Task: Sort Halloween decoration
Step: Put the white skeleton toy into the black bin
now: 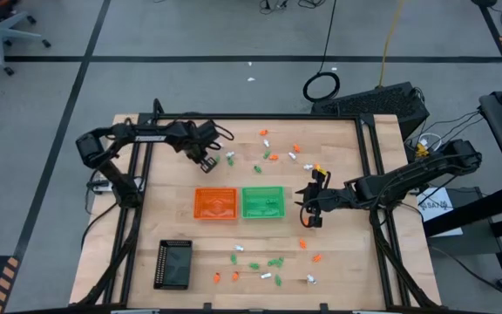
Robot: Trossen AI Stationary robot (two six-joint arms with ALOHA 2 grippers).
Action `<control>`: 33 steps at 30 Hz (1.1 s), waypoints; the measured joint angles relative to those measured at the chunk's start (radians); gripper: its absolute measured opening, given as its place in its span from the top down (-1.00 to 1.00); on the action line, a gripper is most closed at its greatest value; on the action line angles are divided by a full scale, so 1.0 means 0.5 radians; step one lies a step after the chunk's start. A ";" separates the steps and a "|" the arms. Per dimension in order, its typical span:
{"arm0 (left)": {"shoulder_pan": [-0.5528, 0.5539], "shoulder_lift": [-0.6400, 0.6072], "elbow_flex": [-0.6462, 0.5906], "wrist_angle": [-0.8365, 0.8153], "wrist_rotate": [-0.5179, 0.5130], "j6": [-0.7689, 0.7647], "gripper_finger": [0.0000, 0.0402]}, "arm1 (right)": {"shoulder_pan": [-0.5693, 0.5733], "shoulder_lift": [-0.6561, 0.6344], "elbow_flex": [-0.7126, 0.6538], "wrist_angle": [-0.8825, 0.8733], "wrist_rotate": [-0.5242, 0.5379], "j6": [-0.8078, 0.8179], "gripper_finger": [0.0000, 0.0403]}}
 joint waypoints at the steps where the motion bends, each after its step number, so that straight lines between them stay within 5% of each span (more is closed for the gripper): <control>1: 0.000 -0.052 0.000 -0.021 0.009 0.002 0.98 | 0.000 0.000 0.000 0.000 0.000 0.001 0.34; 20: -0.432 -1.067 0.006 -0.579 0.065 -0.112 0.98 | 0.000 0.000 0.000 0.029 0.002 0.007 0.34; 28: -0.563 -1.017 0.007 -0.548 -0.218 0.017 0.99 | 0.000 0.000 0.000 0.096 0.002 -0.007 0.34; 33: -0.563 -0.860 0.008 -0.293 -0.132 0.409 1.00 | 0.000 0.000 0.000 0.091 0.002 -0.003 0.34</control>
